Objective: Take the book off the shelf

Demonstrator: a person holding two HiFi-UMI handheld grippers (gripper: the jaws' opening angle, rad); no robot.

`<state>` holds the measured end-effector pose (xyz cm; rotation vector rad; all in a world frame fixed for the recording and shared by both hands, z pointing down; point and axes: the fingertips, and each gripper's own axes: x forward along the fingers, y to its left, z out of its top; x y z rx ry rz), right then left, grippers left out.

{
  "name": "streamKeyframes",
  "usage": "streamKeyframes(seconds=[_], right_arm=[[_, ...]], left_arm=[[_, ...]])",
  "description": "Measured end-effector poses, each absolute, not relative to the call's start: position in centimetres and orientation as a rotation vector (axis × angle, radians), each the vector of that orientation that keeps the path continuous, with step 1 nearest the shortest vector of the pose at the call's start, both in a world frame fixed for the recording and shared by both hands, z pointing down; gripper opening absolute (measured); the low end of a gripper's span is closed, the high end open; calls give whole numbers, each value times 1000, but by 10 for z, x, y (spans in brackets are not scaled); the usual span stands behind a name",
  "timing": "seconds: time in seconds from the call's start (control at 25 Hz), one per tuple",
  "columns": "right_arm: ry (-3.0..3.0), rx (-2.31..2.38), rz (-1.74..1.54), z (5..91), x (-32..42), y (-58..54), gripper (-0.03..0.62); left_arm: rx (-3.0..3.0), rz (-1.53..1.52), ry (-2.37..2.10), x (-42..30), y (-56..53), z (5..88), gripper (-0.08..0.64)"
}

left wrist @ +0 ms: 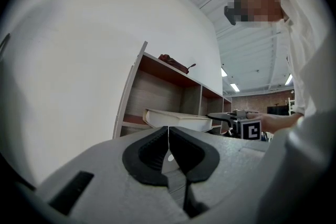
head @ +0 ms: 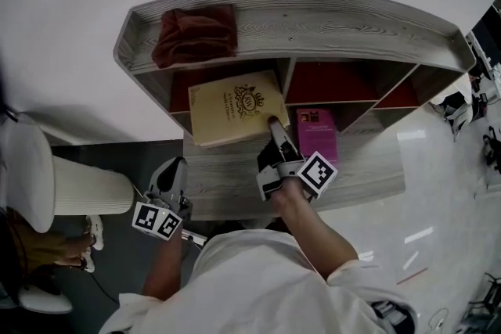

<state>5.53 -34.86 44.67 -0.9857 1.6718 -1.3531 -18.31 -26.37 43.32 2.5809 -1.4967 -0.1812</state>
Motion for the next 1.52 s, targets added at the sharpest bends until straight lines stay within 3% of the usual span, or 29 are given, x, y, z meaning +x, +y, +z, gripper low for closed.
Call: streamKeyframes(seconds=[0.52, 1.52], right_arm=[[1802, -971, -1273, 436, 72, -304, 219], [2386, -1352, -598, 396, 137, -228, 218]], left_arm=[[2627, -192, -1435, -174, -253, 429, 20], [2684, -234, -1304, -114, -232, 429, 20]])
